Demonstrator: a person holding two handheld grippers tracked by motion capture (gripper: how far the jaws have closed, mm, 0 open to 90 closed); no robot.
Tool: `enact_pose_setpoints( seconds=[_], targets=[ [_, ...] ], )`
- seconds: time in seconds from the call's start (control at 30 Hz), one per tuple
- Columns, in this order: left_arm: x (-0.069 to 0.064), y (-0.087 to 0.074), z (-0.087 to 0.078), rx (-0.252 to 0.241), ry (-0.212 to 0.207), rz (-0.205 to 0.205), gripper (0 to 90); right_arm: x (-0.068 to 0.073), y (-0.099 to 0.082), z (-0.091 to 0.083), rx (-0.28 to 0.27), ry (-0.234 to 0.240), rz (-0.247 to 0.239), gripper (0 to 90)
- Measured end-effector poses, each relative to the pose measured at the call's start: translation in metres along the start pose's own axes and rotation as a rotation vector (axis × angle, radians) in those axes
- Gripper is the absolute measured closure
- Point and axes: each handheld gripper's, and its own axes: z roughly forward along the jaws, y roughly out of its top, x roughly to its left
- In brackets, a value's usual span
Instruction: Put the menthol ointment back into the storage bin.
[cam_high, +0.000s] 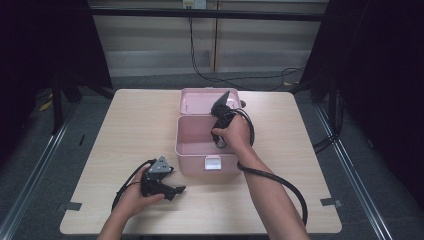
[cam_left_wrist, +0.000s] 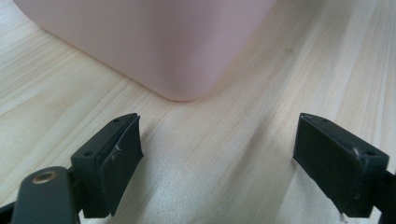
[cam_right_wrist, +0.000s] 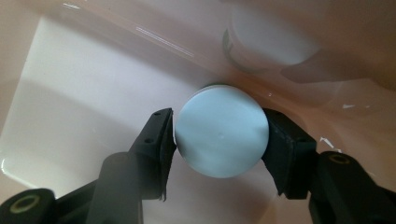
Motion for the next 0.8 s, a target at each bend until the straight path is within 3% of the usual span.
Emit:
enact_pose_setpoints(
  seconds=[0.47,0.8],
  targets=[
    [0.0,0.0,0.0,-0.001,-0.002,-0.002,14.9,0.001,-0.002,-0.004,0.002,0.009,0.007,42.0],
    [0.0,0.0,0.0,0.001,0.001,-0.001,14.9,0.003,-0.004,-0.017,-0.026,0.005,-0.019,39.9]
  ],
)
